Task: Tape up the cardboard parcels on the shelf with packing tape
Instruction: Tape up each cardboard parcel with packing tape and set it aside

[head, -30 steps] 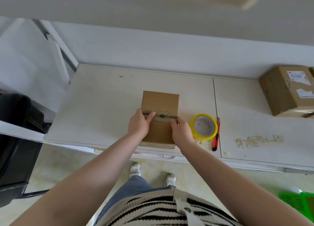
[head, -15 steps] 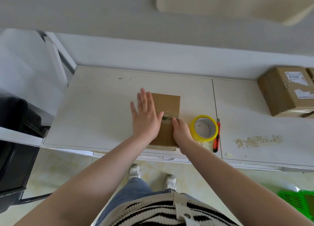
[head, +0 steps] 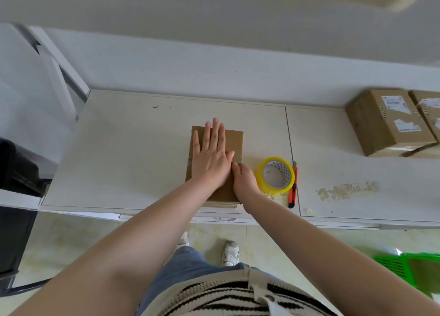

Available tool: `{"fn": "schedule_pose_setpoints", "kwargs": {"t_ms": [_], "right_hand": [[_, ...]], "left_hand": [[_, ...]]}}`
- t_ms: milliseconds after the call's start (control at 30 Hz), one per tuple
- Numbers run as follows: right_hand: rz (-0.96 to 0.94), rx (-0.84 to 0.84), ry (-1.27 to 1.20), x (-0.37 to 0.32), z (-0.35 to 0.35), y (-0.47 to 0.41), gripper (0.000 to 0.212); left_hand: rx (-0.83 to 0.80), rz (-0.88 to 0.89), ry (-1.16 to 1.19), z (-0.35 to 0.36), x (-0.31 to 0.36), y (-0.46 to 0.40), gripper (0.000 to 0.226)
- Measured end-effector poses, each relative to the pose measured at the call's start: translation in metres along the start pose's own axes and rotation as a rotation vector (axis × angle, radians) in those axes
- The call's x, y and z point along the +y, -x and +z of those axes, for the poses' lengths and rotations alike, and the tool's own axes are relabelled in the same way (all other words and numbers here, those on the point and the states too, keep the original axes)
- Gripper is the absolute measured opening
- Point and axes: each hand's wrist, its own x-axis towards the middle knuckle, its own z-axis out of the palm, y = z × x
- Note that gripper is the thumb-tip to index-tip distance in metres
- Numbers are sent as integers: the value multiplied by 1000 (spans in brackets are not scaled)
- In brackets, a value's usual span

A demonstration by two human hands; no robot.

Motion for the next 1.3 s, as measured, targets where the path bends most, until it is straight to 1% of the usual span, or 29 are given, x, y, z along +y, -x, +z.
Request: {"fn": "schedule_pose_setpoints", "kwargs": {"t_ms": [133,433,533,600,733,867,967,1033,1100,1167,1233,1300], "right_hand": [[43,-14,25,1,3,-2,50],[4,-32,-4,-1,-2,-2,44],[-15,-21,8,3,-3,-4,45],[-23,-23,26,4,-2,-3,46],[-30,-11,56,4,0,-4,48],[-49,-12,88,3,-3,-4,43],[-17,-34,98,3,-3,-5,50],[8,-63,87,4,-4,-5,52],[33,-105,69,2,-9,-2,56],[67,-129,18,0,-13,1,65],[81,-87,-54,2,-27,2,71],[-11,8,38,12,-45,0,66]], "left_hand": [[15,53,-20,2,6,-4,70],[-37,65,39,-4,2,-6,68],[5,-9,-4,-4,-10,3,68],[-5,-60,8,-1,-16,9,69],[-5,-68,14,2,-17,9,70],[-15,-66,-3,1,-17,10,69],[-39,-42,24,-3,-20,10,70],[-27,-15,117,-7,-23,11,73],[17,-40,181,-10,-27,15,76],[54,-100,175,-8,-33,20,78],[49,-148,205,-6,-35,22,79],[48,-170,222,-5,-35,24,79]]}}
